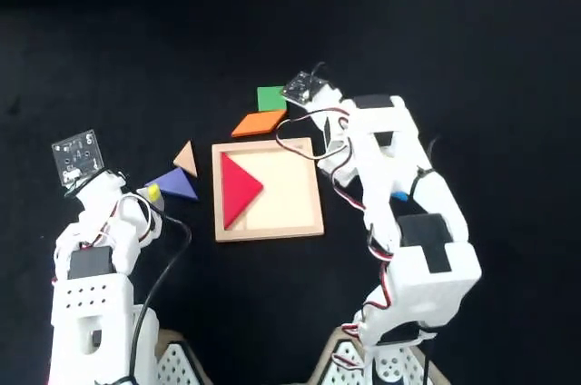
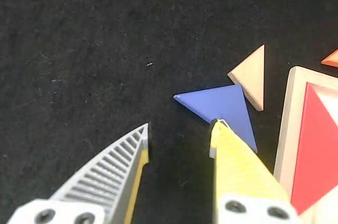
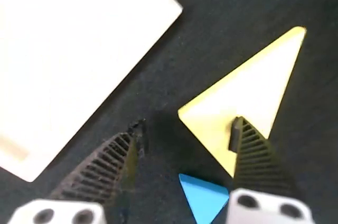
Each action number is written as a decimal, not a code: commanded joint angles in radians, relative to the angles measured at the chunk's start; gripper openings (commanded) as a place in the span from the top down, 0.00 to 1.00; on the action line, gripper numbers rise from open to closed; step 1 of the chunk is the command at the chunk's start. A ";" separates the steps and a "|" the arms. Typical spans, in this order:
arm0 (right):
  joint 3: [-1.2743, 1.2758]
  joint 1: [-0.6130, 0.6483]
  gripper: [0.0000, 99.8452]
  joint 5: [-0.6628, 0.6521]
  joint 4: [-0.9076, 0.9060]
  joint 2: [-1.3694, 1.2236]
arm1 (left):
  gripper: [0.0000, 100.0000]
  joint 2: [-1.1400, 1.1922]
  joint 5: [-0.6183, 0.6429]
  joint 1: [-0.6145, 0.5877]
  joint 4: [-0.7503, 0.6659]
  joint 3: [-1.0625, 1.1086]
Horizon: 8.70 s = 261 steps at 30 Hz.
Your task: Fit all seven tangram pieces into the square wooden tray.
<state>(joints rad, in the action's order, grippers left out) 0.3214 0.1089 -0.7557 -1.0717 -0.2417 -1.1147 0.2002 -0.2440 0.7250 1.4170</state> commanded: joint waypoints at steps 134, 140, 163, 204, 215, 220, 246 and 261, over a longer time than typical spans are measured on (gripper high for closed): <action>-0.202 0.262 0.98 -0.304 -0.477 0.213 | 0.80 -0.011 0.005 0.051 -0.020 0.004; -0.130 0.419 0.98 -0.304 -0.453 0.211 | 0.80 -0.014 0.005 0.051 -0.077 0.038; 0.087 0.485 0.98 -0.161 -0.135 0.209 | 0.80 -0.014 0.005 0.056 -0.083 0.042; -0.010 0.516 0.70 -0.106 -0.189 0.077 | 0.80 -0.014 0.005 0.058 -0.089 0.045; -0.024 0.511 0.67 -0.106 -0.206 0.079 | 0.80 -0.014 0.005 0.058 -0.089 0.045; -0.102 0.509 0.74 -0.098 -0.204 0.079 | 0.80 -0.014 0.005 0.058 -0.089 0.045; -0.186 0.384 0.99 -0.011 -0.028 -0.148 | 0.80 -0.014 0.005 0.058 -0.089 0.045; -0.335 0.236 0.99 0.044 -0.305 0.317 | 0.80 -0.014 0.029 0.071 -0.087 0.036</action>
<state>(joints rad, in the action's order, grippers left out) 0.0100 0.3974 -0.7618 -1.3449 -0.0529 -1.1147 0.2002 -0.1964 0.6575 1.4676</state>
